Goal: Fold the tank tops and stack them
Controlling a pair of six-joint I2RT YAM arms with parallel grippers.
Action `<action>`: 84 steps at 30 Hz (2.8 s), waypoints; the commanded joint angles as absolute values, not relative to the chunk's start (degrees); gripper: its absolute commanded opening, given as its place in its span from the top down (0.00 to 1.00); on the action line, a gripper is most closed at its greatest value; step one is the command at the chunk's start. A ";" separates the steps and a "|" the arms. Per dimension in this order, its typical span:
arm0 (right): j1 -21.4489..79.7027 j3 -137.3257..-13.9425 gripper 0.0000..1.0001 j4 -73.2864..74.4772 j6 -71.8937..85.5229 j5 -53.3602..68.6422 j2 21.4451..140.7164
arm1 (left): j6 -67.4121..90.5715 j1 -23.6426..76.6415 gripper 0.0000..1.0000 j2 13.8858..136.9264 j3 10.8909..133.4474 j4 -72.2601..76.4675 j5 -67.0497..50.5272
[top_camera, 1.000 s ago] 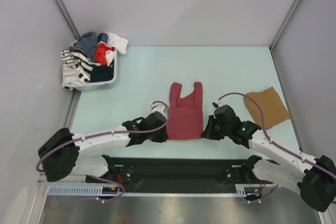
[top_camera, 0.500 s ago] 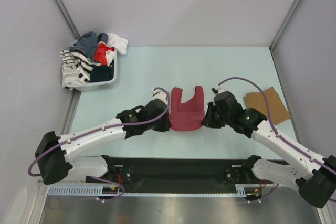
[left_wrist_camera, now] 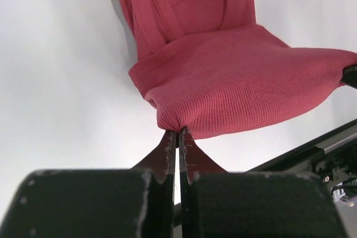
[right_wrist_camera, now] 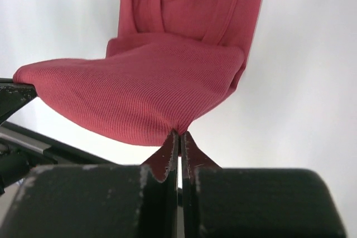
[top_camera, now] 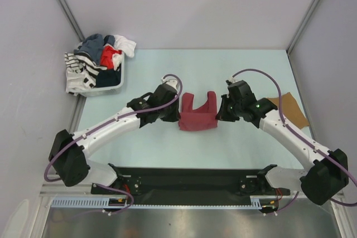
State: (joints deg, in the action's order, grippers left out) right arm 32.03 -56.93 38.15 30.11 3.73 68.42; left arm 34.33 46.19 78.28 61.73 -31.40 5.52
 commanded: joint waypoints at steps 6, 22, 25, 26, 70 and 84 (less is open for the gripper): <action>27.08 -62.66 1.00 33.76 26.98 6.50 75.49 | 29.18 41.14 1.00 86.21 70.57 -32.43 0.62; 22.59 -73.99 1.00 30.41 25.93 9.40 91.22 | 26.63 34.45 1.00 99.49 83.05 -32.52 -4.39; 21.71 -75.41 1.00 30.50 25.58 9.75 93.68 | 26.46 33.75 1.00 102.03 85.33 -32.52 -4.74; 21.53 -76.54 1.00 30.50 25.49 9.76 94.13 | 26.28 33.49 1.00 102.65 85.95 -32.69 -4.92; 15.73 -87.55 0.81 22.15 29.79 4.83 115.14 | 26.37 28.39 0.43 124.98 103.45 -28.74 -0.44; 15.82 -72.61 0.75 10.47 27.87 12.20 98.00 | 27.59 28.48 0.19 103.20 86.32 -21.46 3.43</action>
State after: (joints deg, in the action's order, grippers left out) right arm 15.99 -74.15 17.21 29.17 7.25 101.91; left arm 26.94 28.77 112.01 87.74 -26.94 3.20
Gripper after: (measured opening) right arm 0.284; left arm 0.809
